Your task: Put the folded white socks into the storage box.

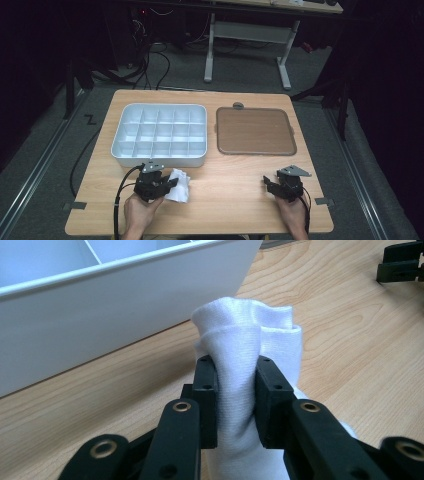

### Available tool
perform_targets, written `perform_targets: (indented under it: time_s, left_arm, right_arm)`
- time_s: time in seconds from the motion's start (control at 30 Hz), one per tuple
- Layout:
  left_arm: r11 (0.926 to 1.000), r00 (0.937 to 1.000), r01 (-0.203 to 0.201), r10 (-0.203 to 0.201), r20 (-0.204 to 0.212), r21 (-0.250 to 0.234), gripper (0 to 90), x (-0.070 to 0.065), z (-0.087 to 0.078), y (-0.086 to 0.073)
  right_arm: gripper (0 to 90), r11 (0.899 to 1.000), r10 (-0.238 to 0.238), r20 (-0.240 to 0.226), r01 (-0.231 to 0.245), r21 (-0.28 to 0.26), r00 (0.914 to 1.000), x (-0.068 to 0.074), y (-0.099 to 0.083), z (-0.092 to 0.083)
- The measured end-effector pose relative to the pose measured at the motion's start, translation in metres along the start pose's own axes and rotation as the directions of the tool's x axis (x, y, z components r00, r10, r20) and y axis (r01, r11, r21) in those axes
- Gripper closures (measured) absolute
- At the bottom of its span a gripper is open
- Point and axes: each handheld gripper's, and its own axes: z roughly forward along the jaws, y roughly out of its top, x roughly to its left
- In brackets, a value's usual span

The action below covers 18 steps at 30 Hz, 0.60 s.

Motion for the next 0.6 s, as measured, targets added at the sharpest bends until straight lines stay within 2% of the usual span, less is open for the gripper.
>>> perform_targets:
  time_s: [0.6]
  left_arm:
    - [0.9996,0.9999,0.006,-0.006,0.01,-0.027,74.8,0.001,-0.016,0.013]
  right_arm:
    - [39.3,1.0,0.0,-0.001,0.0,0.002,1.0,0.001,0.0,0.0]
